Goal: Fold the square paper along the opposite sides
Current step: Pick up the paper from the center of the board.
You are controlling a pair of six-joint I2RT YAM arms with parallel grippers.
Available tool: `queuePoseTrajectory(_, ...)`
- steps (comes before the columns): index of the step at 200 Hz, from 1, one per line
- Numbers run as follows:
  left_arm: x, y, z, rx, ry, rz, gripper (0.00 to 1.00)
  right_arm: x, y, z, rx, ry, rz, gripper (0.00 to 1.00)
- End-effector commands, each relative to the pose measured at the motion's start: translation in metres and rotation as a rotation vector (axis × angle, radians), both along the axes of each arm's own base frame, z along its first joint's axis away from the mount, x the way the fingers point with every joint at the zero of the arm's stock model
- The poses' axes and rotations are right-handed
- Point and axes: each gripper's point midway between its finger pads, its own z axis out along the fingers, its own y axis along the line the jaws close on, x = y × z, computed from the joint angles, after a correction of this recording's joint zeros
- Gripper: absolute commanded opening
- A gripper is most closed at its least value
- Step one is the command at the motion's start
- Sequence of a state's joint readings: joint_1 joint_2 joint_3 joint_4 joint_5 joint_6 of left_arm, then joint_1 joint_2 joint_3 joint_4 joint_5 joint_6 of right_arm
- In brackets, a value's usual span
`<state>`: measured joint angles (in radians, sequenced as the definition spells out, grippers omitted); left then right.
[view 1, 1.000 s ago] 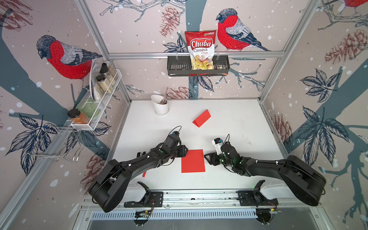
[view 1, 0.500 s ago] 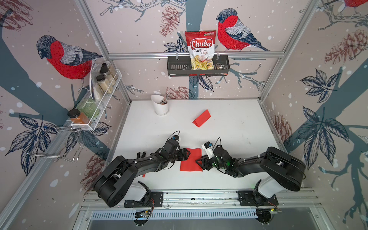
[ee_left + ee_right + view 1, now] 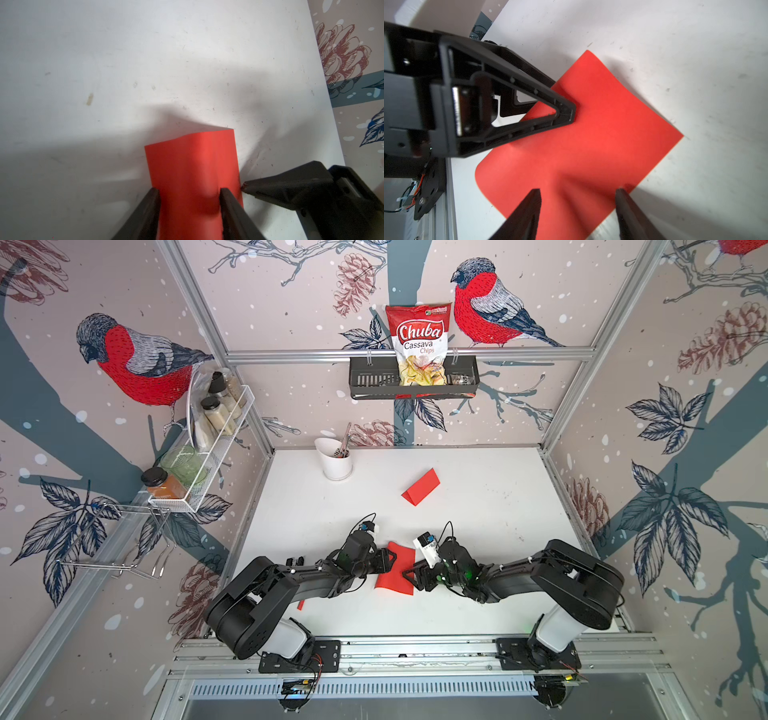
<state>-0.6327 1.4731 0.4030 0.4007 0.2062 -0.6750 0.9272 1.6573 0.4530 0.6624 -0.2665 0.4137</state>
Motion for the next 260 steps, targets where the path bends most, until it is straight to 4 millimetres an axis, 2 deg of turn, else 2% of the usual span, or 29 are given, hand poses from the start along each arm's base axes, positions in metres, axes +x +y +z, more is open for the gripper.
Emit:
queuePoseTrajectory(1, -0.032, 0.024, -0.035, 0.14, 0.166, -0.006, 0.36, -0.001, -0.017, -0.015, -0.083, 0.049, -0.017, 0.61)
queuePoseTrajectory(17, -0.022, 0.019, -0.019, 0.126, 0.115, -0.012, 0.26, 0.011, -0.021, 0.001, -0.058, 0.03, -0.047, 0.61)
queuePoseTrajectory(28, -0.011, 0.011, 0.0, 0.1, 0.057, -0.022, 0.22, 0.022, -0.024, 0.018, -0.024, 0.013, -0.077, 0.62)
queuePoseTrajectory(58, 0.025, -0.008, 0.07, 0.021, -0.145, -0.036, 0.18, 0.052, -0.038, 0.069, 0.1, -0.026, -0.167, 0.63)
queuePoseTrajectory(79, 0.044, -0.017, 0.123, -0.07, -0.271, -0.051, 0.18, 0.062, -0.045, 0.099, 0.2, -0.021, -0.2, 0.64)
queuePoseTrajectory(108, 0.055, -0.019, 0.187, -0.265, -0.422, -0.087, 0.18, 0.07, -0.058, 0.138, 0.398, 0.016, -0.196, 0.65)
queuePoseTrajectory(123, 0.055, -0.02, 0.207, -0.333, -0.465, -0.119, 0.18, 0.074, -0.065, 0.159, 0.5, 0.029, -0.174, 0.66)
queuePoseTrajectory(149, 0.05, -0.025, 0.224, -0.44, -0.486, -0.184, 0.18, 0.077, -0.067, 0.184, 0.574, 0.019, -0.123, 0.69)
queuePoseTrajectory(176, 0.043, -0.031, 0.233, -0.527, -0.493, -0.224, 0.18, 0.08, -0.061, 0.199, 0.603, 0.011, -0.089, 0.74)
queuePoseTrajectory(236, 0.037, -0.029, 0.242, -0.595, -0.511, -0.232, 0.19, 0.083, -0.051, 0.189, 0.62, 0.077, -0.05, 0.77)
queuePoseTrajectory(260, 0.04, -0.029, 0.239, -0.592, -0.504, -0.227, 0.19, 0.074, -0.044, 0.195, 0.655, 0.09, 0.021, 0.65)
